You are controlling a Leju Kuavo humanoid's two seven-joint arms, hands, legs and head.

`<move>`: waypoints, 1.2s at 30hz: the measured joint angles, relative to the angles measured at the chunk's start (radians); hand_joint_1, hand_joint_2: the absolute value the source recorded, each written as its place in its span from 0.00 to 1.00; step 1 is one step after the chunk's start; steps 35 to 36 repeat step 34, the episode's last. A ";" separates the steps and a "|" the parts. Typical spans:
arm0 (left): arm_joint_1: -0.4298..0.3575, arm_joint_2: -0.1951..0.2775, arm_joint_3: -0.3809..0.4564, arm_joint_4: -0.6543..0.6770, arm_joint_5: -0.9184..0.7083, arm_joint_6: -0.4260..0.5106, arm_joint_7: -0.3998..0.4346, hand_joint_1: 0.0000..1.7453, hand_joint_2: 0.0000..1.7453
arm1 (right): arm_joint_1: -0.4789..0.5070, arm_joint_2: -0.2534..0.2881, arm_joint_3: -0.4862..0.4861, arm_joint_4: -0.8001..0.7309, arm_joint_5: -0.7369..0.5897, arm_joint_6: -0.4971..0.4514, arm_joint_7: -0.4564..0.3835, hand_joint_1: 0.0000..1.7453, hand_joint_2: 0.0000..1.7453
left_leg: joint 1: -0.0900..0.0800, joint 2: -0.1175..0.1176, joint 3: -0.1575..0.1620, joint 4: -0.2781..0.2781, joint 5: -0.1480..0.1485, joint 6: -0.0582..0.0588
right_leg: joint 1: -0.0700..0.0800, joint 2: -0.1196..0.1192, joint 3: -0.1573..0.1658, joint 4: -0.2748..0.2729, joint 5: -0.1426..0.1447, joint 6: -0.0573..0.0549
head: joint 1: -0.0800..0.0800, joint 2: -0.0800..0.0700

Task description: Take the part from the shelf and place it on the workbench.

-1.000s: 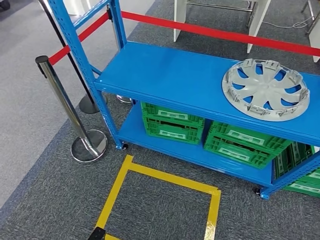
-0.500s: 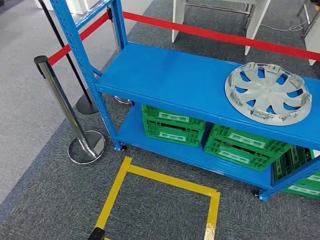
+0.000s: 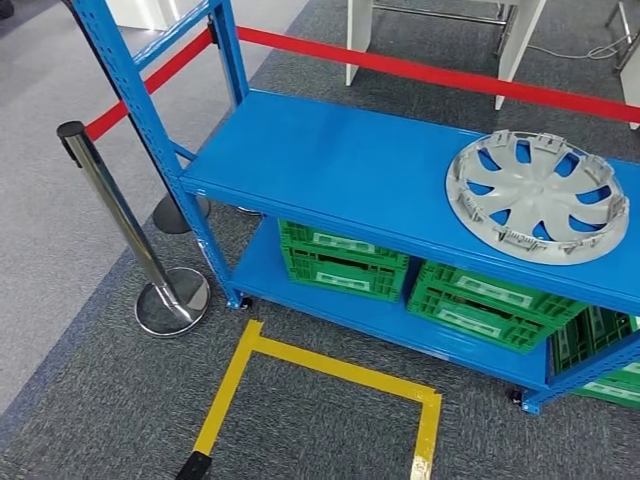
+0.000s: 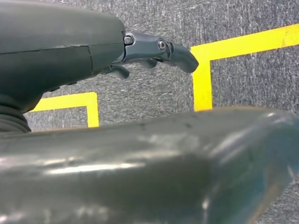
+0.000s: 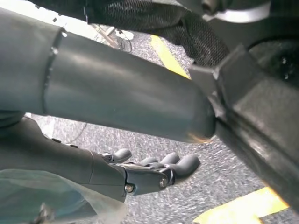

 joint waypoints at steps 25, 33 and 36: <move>0.006 -0.001 0.000 0.000 -0.002 -0.002 0.000 0.00 0.00 | 0.001 0.010 0.000 0.025 -0.006 0.009 0.000 0.00 0.00 | -0.001 -0.005 0.019 -0.030 0.017 0.028 | 0.001 -0.004 -0.038 0.044 0.014 0.034 | 0.001 0.000; 0.001 0.000 0.000 0.000 -0.003 -0.001 0.000 0.00 0.00 | -0.002 0.015 -0.001 0.028 -0.006 0.011 -0.001 0.00 0.00 | 0.002 -0.004 -0.052 0.137 -0.070 -0.010 | -0.001 -0.004 0.016 0.000 -0.013 -0.015 | -0.014 0.000; 0.001 -0.001 0.000 0.000 -0.003 -0.001 0.000 0.00 0.00 | -0.003 0.015 -0.001 0.028 -0.006 0.011 -0.001 0.00 0.00 | 0.003 -0.004 -0.075 0.176 -0.085 -0.012 | -0.001 -0.004 0.018 -0.001 -0.015 -0.017 | -0.014 0.000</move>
